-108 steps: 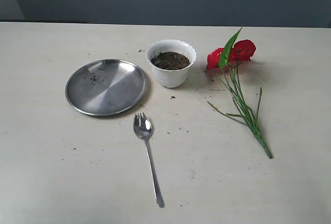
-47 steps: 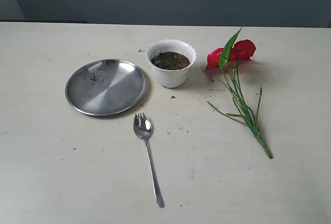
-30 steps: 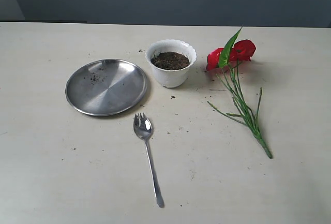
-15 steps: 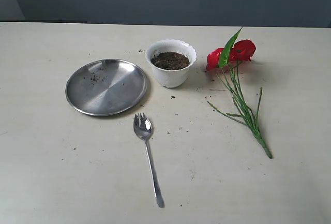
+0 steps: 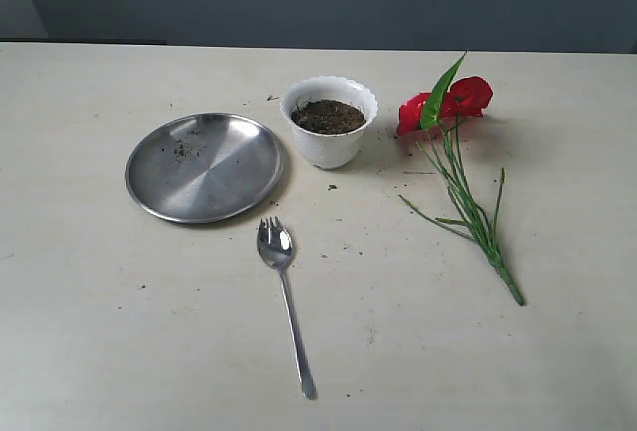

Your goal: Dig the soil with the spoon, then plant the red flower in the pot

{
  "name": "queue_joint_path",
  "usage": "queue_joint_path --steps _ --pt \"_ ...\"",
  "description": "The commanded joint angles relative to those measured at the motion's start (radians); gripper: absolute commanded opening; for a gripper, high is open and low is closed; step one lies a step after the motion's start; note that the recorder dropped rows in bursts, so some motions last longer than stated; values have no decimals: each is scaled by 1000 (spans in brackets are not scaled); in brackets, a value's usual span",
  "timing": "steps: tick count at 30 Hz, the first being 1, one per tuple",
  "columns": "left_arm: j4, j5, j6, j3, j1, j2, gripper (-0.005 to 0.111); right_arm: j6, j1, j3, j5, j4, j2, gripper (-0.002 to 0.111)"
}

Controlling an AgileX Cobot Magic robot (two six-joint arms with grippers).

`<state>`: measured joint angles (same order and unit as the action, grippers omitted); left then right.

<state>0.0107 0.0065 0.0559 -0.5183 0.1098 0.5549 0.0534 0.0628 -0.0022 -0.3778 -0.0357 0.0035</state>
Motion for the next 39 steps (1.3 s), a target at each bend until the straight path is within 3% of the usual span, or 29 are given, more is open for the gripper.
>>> queue_joint_path --steps 1,11,16,19,25,27,31,36,39 --pt "97 101 60 -86 -61 50 0 -4 -4 2 12 0 -4 0" --pt "146 411 56 -275 -157 179 0 -4 -4 2 14 1 -4 0" --pt "261 521 56 -326 -193 255 3 -4 -4 2 14 1 -4 0" --pt "404 553 56 -330 -203 294 18 -4 -4 2 14 1 -4 0" --pt "506 609 56 -330 -203 355 61 -4 -4 2 14 1 -4 0" --pt "543 629 58 -330 -203 379 66 -4 -4 2 14 1 -4 0" --pt "646 651 72 -330 -203 444 66 -4 -4 2 11 1 -4 0" --pt "832 651 211 -330 -203 522 64 -4 -4 2 11 1 -4 0" --pt "861 647 244 -330 -203 552 62 -4 -4 2 11 1 -4 0"
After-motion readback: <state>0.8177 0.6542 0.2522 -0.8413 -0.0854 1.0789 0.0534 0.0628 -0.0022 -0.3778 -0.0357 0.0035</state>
